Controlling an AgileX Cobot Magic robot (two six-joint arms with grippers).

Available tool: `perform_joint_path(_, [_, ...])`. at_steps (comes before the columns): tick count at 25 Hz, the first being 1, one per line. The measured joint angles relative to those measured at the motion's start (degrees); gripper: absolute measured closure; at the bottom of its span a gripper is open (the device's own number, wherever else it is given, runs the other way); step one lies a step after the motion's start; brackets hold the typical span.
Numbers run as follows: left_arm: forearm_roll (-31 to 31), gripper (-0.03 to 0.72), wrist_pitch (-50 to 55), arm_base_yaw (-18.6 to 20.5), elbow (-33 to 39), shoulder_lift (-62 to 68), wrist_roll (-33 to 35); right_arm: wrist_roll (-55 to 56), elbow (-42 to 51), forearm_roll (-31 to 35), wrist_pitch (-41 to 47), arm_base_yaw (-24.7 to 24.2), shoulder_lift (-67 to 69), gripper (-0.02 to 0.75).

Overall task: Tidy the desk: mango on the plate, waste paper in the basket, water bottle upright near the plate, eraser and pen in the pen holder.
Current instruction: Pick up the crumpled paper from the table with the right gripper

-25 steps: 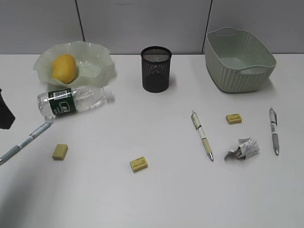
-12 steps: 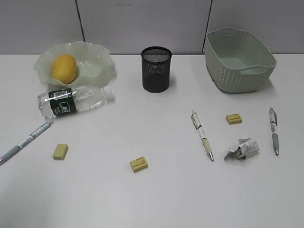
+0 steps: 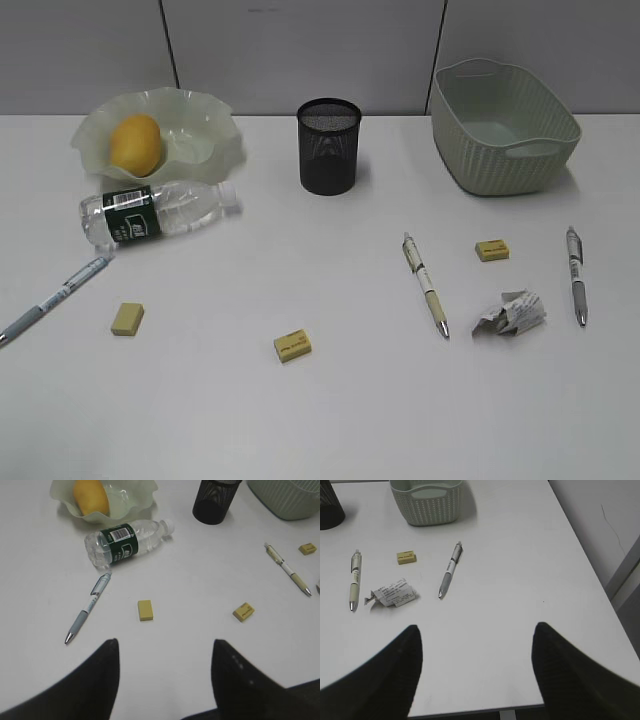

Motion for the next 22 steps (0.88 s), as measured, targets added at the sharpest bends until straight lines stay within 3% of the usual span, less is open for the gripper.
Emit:
perform_joint_path(7, [0.6,0.243,4.9,0.0,-0.8,-1.9,-0.1,0.0,0.0,0.0,0.0,0.0,0.0,0.197])
perform_joint_path(10, [4.6,0.243,9.4,0.0,-0.8,-1.9,-0.2,0.0,0.0,0.0,0.0,0.0,0.0,0.197])
perform_joint_path(22, [7.6,0.243,9.7,0.0,-0.3,-2.0,-0.7,0.0,0.0,0.0,0.0,0.0,0.9,0.2])
